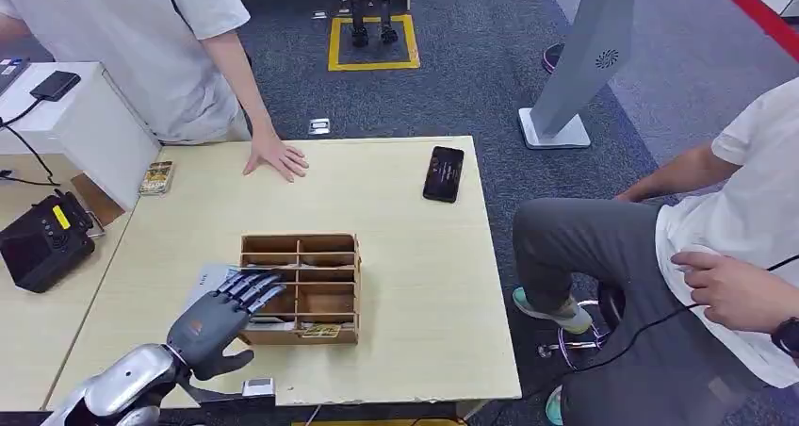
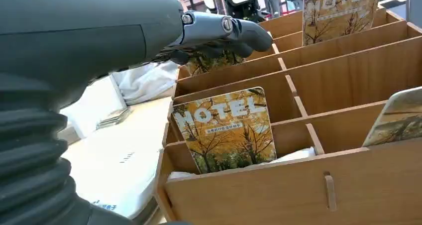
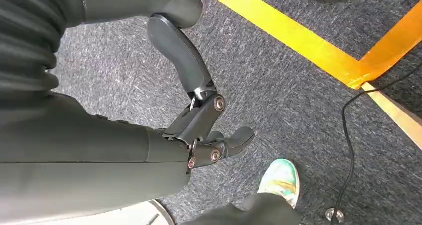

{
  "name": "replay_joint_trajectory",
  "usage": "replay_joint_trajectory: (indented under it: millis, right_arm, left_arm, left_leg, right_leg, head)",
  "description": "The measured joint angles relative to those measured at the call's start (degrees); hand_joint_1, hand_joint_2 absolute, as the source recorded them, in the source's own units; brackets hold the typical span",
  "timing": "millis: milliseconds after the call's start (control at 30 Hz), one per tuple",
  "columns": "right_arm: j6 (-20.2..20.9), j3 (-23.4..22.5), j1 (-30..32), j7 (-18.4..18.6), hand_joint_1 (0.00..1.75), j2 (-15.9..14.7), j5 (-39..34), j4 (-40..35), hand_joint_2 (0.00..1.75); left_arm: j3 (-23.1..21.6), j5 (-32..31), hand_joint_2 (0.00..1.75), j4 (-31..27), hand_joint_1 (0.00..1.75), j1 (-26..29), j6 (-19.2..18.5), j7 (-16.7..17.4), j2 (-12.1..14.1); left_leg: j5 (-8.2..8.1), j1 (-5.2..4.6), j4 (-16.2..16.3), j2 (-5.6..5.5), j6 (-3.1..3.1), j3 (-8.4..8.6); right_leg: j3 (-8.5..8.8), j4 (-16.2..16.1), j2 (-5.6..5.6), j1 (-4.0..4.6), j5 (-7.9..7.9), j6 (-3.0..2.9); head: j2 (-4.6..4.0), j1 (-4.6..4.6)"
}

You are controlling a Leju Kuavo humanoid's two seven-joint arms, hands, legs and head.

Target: Pass the card to the sensor for recognition and then transmit it.

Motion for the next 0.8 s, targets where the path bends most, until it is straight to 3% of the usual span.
replay_joint_trajectory:
  millis: [500,533,567,600,700,733,767,800]
  right_arm:
    - [0.0,-0.24,-0.01,0.0,0.0,0.02,0.17,0.0,1.75]
    - [0.0,-0.26,-0.01,0.0,0.0,0.02,0.17,0.0,1.75]
    - [0.0,-0.24,-0.01,0.0,0.0,0.02,0.17,0.0,1.75]
    - [0.02,-0.26,-0.02,0.0,0.0,0.02,0.2,0.0,1.75]
    - [0.04,-0.26,-0.02,0.0,0.0,0.02,0.24,0.0,1.75]
    - [0.04,-0.26,-0.02,0.0,0.0,0.0,0.26,0.0,1.75]
    - [0.04,-0.26,-0.02,0.0,0.0,0.02,0.26,0.0,1.75]
    - [0.02,-0.26,-0.04,0.0,0.0,0.02,0.26,0.0,1.75]
  left_arm:
    - [0.0,0.07,1.75,0.02,0.0,0.01,-1.03,-0.85,0.55]
    - [0.0,0.13,1.75,0.02,0.61,0.01,-1.05,-0.87,0.55]
    - [0.0,0.22,1.75,0.02,1.45,0.01,-1.22,-0.96,0.57]
    - [0.0,0.39,1.75,0.02,1.54,0.01,-1.38,-1.11,0.59]
    - [0.0,0.68,1.75,0.02,1.45,0.0,-1.53,-1.51,1.03]
    - [0.0,0.76,1.75,0.0,1.34,0.0,-1.55,-1.53,1.11]
    - [0.0,0.83,1.75,0.0,1.05,0.0,-1.62,-1.53,1.29]
    - [0.0,0.98,1.75,0.02,1.27,0.01,-1.75,-1.57,1.4]
  left_leg:
    - [0.0,0.0,0.0,-0.01,0.0,0.0]
    - [0.0,0.0,0.0,-0.01,0.0,0.0]
    - [0.0,0.0,0.0,-0.01,0.0,0.0]
    - [0.0,0.0,0.0,-0.01,0.0,0.0]
    - [0.0,0.0,0.0,0.0,0.0,0.0]
    - [0.0,0.0,0.0,0.0,0.0,0.0]
    - [0.0,0.0,0.0,0.0,0.0,0.0]
    - [0.0,0.01,0.0,0.0,0.0,0.0]
  right_leg:
    - [0.0,0.0,0.0,0.0,0.0,0.0]
    - [0.0,0.0,0.0,0.0,0.0,0.0]
    - [0.0,0.0,0.0,0.0,0.0,0.0]
    - [0.0,0.0,0.0,0.0,0.0,0.0]
    - [0.0,0.0,0.0,0.0,0.0,0.0]
    - [0.0,0.0,0.0,0.0,0.0,0.0]
    - [0.0,0.0,0.0,0.0,0.0,0.0]
    - [0.0,0.0,0.0,0.01,0.0,0.0]
  head:
    - [0.0,0.0]
    - [0.0,0.0]
    - [0.0,0.0]
    - [0.0,0.0]
    - [0.0,0.0]
    - [0.0,0.0]
    - [0.0,0.0]
    - [0.0,0.02]
